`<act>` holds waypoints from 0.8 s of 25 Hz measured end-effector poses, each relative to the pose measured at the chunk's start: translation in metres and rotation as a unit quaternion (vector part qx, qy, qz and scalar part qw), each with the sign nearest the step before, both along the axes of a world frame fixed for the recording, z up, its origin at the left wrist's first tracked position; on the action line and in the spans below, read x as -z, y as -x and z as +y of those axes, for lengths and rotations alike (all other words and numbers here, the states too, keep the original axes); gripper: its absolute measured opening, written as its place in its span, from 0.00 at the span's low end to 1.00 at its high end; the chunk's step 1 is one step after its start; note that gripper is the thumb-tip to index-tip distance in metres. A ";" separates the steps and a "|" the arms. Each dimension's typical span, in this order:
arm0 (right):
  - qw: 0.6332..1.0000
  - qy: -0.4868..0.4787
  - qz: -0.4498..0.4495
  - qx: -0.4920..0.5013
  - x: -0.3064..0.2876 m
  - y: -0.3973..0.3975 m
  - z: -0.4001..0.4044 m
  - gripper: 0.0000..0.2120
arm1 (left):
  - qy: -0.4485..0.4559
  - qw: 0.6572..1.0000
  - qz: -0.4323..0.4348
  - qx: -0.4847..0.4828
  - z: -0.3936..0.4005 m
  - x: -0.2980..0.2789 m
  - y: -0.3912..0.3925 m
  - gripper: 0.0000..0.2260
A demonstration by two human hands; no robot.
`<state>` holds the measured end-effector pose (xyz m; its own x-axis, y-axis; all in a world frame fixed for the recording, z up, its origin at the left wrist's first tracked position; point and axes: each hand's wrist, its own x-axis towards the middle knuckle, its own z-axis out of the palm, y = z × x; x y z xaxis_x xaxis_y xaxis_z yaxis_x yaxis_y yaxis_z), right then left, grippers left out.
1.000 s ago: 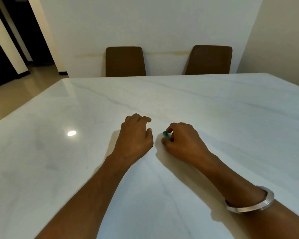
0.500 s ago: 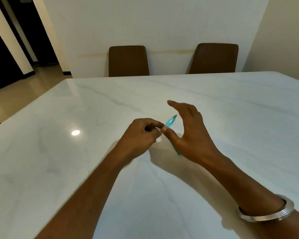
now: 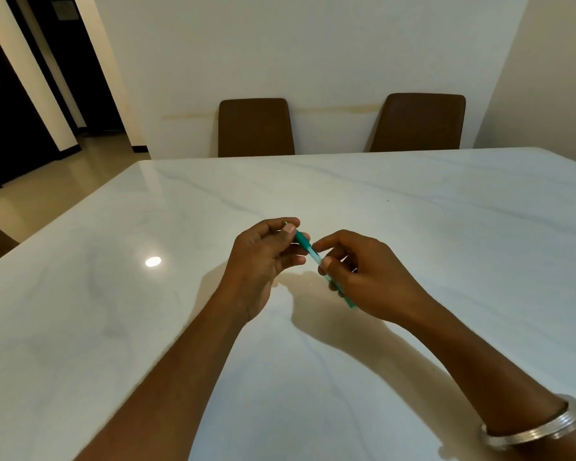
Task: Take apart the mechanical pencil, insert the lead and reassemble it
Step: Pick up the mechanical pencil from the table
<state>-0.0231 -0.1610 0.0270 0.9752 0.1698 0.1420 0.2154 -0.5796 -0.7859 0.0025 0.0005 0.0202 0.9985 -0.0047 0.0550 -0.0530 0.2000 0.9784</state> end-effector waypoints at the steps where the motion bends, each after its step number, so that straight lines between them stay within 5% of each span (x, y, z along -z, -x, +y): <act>1: 0.999 -0.015 0.032 -0.008 -0.002 0.000 0.003 0.11 | -0.015 1.000 -0.004 -0.002 0.000 0.001 0.000 0.06; 5: 0.992 -0.043 0.115 -0.019 -0.004 -0.011 0.002 0.15 | 0.021 0.999 0.030 -0.035 0.001 0.001 -0.003 0.06; 8: 0.962 -0.242 0.125 0.025 -0.004 -0.016 -0.012 0.12 | 0.124 0.986 0.091 -0.062 0.007 0.001 -0.009 0.07; 12: 0.902 -0.410 0.110 0.084 -0.007 -0.018 -0.026 0.14 | -0.004 0.992 0.115 0.059 0.005 -0.001 -0.003 0.03; 16: 0.904 -0.396 0.113 0.113 -0.008 -0.020 -0.018 0.13 | -0.172 0.959 0.094 0.204 0.001 -0.002 0.004 0.03; 20: 0.869 -0.455 0.180 0.067 -0.006 -0.014 -0.003 0.11 | -0.144 0.975 0.046 0.160 -0.002 -0.002 0.005 0.07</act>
